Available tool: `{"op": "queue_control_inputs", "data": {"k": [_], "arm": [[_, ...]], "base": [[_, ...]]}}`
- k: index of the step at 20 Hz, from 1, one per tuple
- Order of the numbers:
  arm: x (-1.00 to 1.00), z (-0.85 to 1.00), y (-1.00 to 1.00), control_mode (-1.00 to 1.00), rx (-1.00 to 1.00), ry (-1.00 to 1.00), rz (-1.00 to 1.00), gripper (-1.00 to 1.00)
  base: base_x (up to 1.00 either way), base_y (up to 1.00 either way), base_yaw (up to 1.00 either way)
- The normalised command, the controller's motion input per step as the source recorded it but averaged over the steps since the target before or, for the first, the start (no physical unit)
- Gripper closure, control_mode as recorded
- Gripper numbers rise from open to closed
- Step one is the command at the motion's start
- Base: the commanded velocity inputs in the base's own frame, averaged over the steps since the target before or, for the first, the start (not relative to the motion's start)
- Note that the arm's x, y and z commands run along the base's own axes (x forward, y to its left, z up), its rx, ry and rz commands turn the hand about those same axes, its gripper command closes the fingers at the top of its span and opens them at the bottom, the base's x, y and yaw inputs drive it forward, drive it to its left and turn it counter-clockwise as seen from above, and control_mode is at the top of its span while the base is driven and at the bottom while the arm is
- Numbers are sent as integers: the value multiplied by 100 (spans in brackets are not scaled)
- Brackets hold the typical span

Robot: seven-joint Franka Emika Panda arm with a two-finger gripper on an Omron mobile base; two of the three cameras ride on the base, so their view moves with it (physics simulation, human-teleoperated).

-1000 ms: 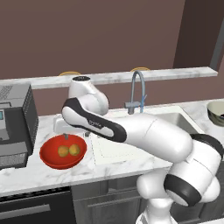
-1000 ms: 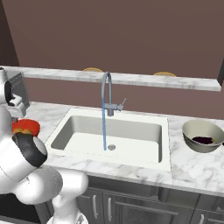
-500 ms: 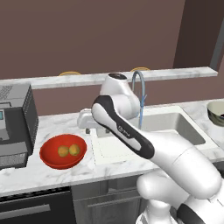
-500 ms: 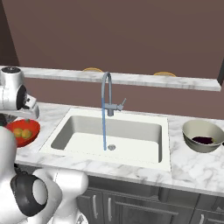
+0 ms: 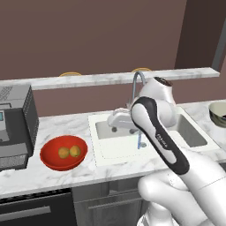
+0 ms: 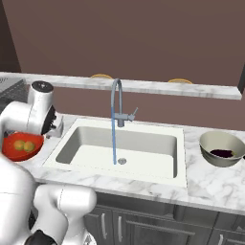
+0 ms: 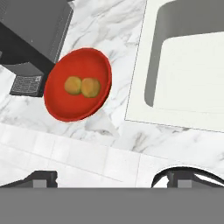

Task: Pick the apples from the sink and place them in one bowl. Place the eggplant in the other bowl. Then turn off the sink faucet.

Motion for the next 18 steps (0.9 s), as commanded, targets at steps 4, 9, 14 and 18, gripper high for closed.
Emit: {"op": "queue_control_inputs", "data": {"k": [4, 9, 14, 18], "arm": [[-14, 3, -63, -100, 14, -9, 0, -100], [-25, 0, -60, -100, 18, -8, 2, -100], [-10, 0, -69, -100, 8, -18, 9, -100], [-4, 1, -73, -100, 3, -13, 6, -100]], "base": [[0, 0, 0], [0, 0, 0], [0, 0, 0], [0, 0, 0]]}}
